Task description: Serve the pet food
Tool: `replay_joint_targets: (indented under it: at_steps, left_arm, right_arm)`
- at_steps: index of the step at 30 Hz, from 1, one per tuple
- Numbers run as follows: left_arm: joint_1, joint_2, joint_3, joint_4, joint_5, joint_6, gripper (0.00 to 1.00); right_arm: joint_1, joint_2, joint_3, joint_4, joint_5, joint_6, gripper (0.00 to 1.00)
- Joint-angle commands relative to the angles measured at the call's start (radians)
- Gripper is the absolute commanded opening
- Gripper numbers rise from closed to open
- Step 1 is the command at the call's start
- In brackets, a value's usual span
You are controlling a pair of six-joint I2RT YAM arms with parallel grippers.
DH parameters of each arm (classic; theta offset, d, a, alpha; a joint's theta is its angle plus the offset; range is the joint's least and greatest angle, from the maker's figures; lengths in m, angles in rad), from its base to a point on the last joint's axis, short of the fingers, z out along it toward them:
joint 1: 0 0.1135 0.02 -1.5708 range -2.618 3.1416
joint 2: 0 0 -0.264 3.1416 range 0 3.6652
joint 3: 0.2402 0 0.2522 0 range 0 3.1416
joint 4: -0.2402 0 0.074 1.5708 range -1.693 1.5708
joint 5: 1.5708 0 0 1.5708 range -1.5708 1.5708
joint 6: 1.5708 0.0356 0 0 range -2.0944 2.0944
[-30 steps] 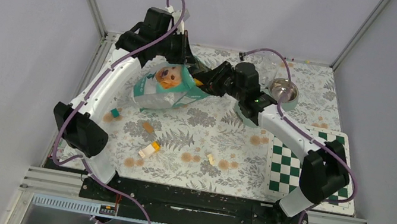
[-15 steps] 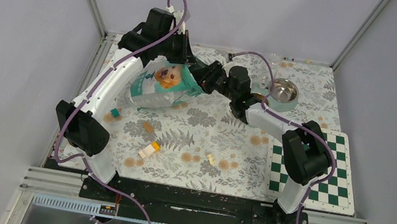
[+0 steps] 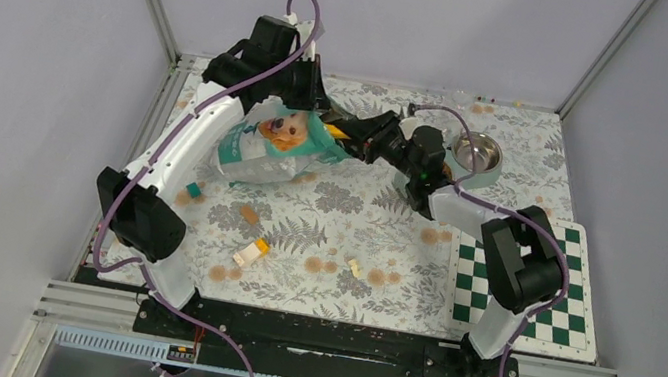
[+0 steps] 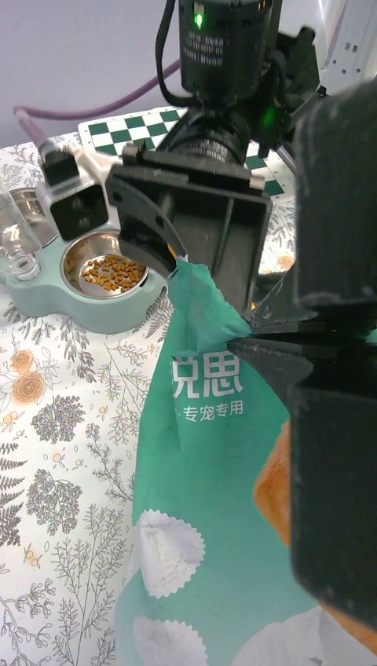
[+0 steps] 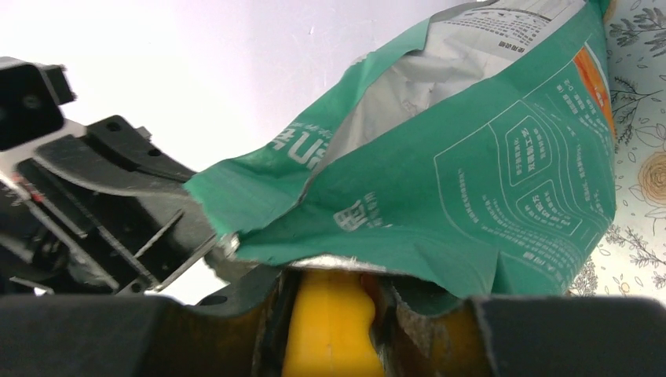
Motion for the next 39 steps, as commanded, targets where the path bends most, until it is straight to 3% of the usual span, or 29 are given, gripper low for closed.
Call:
replay_joint_targets:
  at_steps: [1,7,30,33,39]
  left_arm:
    - [0.022,-0.051,0.076,0.072,-0.016,0.029,0.0]
    - [0.051,-0.051,0.071,0.036,-0.045,0.048,0.0]
    - [0.105,-0.086,0.074,0.028,-0.08,0.043,0.0]
    - [0.104,-0.086,0.074,0.031,-0.048,0.045,0.0]
    - [0.101,-0.097,0.006,0.095,0.052,-0.026,0.0]
  right_arm:
    - [-0.031,-0.159,-0.04,0.007,-0.054,0.028,0.0]
    - [-0.082,-0.299,-0.15,-0.02,0.001,-0.01,0.0]
    - [-0.225,-0.451,-0.282,0.08,0.007,0.012,0.0]
    - [-0.224,-0.484,-0.24,-0.077,-0.003,-0.1,0.0]
    - [-0.156,-0.531,-0.062,-0.581,0.081,-0.421,0.0]
